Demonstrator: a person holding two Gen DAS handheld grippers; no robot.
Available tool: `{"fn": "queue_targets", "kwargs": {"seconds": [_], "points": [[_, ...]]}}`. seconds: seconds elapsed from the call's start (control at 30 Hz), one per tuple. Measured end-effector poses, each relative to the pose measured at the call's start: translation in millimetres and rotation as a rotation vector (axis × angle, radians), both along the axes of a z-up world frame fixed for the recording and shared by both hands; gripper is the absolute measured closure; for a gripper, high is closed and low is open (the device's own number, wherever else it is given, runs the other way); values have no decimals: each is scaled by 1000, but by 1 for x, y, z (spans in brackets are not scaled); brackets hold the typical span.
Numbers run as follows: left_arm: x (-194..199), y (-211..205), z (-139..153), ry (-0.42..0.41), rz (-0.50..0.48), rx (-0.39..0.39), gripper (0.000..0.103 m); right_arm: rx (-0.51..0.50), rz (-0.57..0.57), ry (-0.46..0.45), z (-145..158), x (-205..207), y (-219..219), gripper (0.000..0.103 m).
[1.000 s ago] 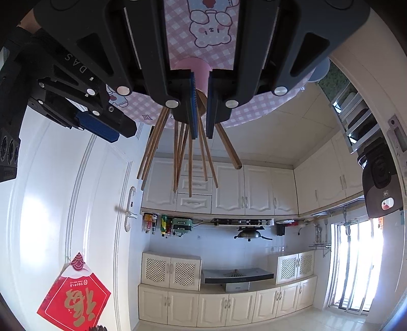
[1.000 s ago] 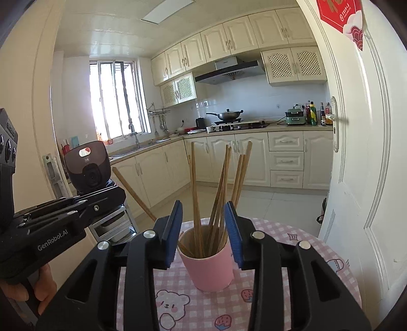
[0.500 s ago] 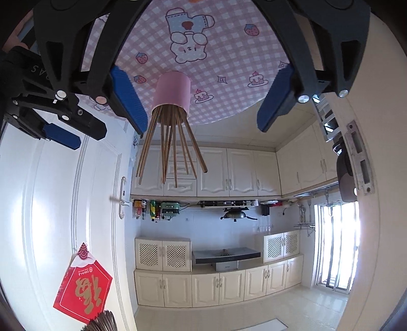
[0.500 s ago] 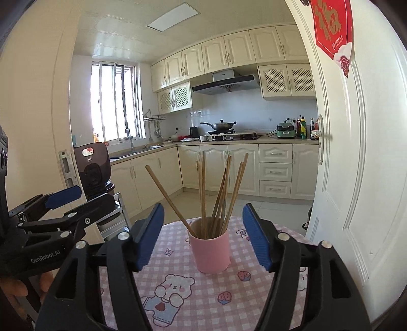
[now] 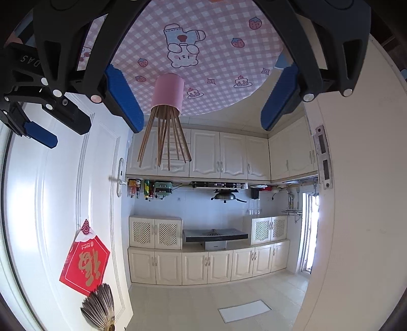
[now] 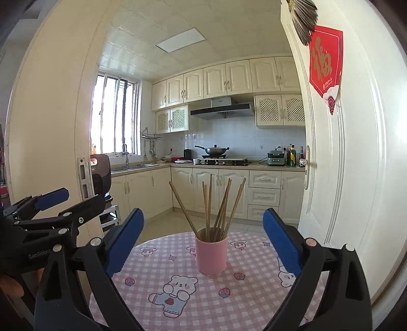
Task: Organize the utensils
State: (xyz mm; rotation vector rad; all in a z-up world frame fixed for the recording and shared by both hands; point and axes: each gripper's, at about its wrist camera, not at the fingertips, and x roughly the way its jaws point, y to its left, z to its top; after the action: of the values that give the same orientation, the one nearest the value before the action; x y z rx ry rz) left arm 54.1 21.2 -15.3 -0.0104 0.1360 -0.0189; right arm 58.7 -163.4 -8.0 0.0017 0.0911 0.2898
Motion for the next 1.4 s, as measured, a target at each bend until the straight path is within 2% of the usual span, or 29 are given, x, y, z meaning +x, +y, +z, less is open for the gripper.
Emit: {"fn": "queue_targets", "kwargs": {"seconds": [0.13, 0.27, 0.57, 1.4], "points": [[-14, -1, -1, -21, 1, -1, 12, -3, -15, -12, 1, -12, 0, 9], [-25, -5, 0, -45, 6, 30, 12, -5, -31, -22, -1, -20, -2, 8], [-32, -16, 1, -56, 14, 70, 10, -20, -70, -51, -3, -35, -5, 8], [-34, -21, -2, -69, 8, 75, 9, 13, -58, -45, -7, -39, -10, 8]]}}
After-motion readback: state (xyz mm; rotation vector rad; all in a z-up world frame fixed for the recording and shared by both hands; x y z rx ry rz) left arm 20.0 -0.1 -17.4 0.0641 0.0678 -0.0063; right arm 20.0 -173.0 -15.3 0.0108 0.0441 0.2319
